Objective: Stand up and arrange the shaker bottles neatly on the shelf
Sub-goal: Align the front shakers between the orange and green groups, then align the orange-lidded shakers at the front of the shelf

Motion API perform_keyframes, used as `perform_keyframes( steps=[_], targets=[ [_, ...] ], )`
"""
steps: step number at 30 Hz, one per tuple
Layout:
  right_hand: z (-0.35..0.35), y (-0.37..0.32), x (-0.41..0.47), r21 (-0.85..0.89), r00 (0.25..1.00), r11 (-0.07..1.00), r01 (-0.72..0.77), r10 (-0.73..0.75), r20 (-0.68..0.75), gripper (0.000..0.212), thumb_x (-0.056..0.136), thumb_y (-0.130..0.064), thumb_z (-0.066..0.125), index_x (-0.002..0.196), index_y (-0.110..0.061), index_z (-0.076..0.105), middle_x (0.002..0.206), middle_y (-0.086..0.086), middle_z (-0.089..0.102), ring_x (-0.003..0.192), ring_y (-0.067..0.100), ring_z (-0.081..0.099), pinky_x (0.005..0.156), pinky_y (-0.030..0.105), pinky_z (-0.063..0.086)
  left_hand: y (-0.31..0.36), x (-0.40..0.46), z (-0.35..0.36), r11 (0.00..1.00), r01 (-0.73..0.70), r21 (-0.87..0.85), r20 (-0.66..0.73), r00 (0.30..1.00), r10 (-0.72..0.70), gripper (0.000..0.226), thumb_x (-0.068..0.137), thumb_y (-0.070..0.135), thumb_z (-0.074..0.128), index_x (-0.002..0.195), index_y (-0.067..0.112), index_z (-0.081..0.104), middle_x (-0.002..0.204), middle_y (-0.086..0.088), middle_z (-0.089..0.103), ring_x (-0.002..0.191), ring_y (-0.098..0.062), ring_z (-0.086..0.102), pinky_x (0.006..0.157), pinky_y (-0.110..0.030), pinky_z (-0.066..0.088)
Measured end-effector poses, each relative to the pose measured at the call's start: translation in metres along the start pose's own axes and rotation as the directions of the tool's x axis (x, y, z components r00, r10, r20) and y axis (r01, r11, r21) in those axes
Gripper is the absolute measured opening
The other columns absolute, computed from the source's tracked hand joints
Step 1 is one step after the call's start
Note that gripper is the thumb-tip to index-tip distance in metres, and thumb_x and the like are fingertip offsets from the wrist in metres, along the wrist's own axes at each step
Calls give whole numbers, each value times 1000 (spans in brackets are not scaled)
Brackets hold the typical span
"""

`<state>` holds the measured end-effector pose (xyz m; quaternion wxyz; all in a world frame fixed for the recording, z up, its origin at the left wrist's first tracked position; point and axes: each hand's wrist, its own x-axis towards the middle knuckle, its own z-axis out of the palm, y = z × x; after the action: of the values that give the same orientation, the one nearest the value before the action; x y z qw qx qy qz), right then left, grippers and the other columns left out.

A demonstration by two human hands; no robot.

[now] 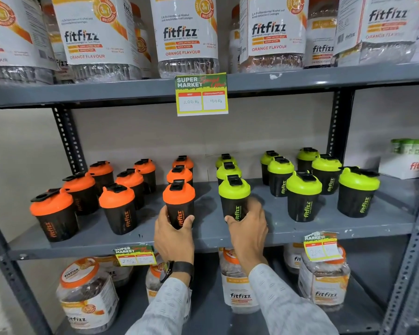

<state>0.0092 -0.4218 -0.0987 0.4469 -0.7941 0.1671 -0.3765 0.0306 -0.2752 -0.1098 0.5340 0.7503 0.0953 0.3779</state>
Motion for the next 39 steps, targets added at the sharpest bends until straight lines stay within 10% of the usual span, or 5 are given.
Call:
perform_keyframes(
  steps=[17, 25, 31, 39],
  targets=[
    [-5, 2, -12, 41, 1000, 999, 27, -27, -11, 97, 74, -28, 93, 152, -13, 37, 141, 10, 55, 128, 31, 57, 103, 45, 50, -1, -8, -12, 999, -24, 27, 11, 1000, 23, 86, 73, 47, 85, 145, 19, 48, 137, -8, 60, 125, -29, 57, 99, -50, 50],
    [4, -8, -64, 150, 977, 966, 210, -204, -55, 58, 79, -14, 86, 128, -12, 56, 118, 4, 58, 107, 19, 58, 90, 18, 38, -41, 11, -94, 994, -102, 42, -175, 979, 108, 44, 90, 26, 73, 130, 15, 61, 122, -7, 67, 110, -24, 61, 94, -43, 51],
    [67, -60, -114, 207, 940, 939, 273, -306, 150, 38, 83, -19, 85, 117, -19, 68, 107, -6, 64, 95, 12, 64, 83, 37, 58, -82, 80, -150, 999, -42, -9, -251, 967, 38, 47, 89, 21, 74, 133, 13, 60, 126, -13, 64, 117, -31, 59, 100, -47, 48],
    [158, -139, -126, 207, 899, 972, 115, -190, 394, 94, 77, -25, 90, 156, -20, 40, 153, 0, 52, 141, 20, 46, 115, 33, 34, -122, 179, -200, 996, 65, 54, -148, 987, -57, 89, 76, 35, 85, 150, 14, 40, 149, -18, 49, 138, -36, 45, 111, -52, 39]
  ],
)
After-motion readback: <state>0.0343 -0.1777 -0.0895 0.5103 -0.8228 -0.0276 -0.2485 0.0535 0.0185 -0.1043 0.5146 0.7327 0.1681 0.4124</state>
